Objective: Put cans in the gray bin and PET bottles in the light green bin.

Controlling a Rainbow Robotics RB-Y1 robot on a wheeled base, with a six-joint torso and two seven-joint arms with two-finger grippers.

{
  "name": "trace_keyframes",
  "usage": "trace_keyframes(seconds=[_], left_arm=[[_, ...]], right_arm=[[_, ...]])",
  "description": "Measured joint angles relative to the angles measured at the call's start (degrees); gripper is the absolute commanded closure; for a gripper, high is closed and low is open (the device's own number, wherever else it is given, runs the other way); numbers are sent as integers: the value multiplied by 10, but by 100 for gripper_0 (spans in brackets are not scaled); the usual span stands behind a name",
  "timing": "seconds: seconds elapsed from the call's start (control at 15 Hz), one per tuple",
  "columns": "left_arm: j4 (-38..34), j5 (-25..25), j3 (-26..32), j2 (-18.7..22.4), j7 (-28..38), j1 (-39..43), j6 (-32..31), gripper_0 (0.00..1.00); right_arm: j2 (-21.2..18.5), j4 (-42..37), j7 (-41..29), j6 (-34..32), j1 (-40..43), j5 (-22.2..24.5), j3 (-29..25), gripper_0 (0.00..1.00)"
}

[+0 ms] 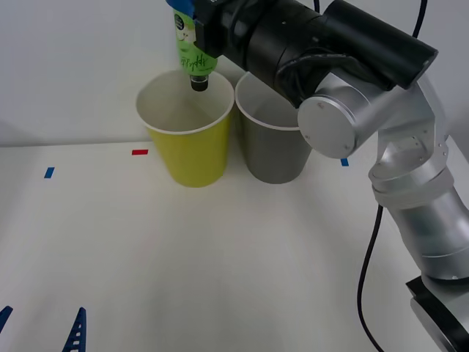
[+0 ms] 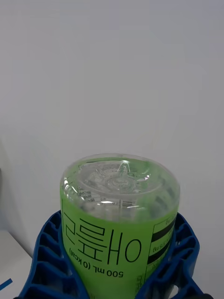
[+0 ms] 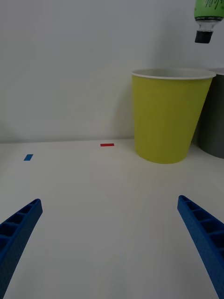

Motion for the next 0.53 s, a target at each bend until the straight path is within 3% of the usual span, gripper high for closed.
trace_keyframes(seconds=[0.53], left_arm=[[0, 0, 0, 0, 0, 0, 0, 0]], right_arm=[[0, 102, -2, -56, -64, 3, 46, 100]])
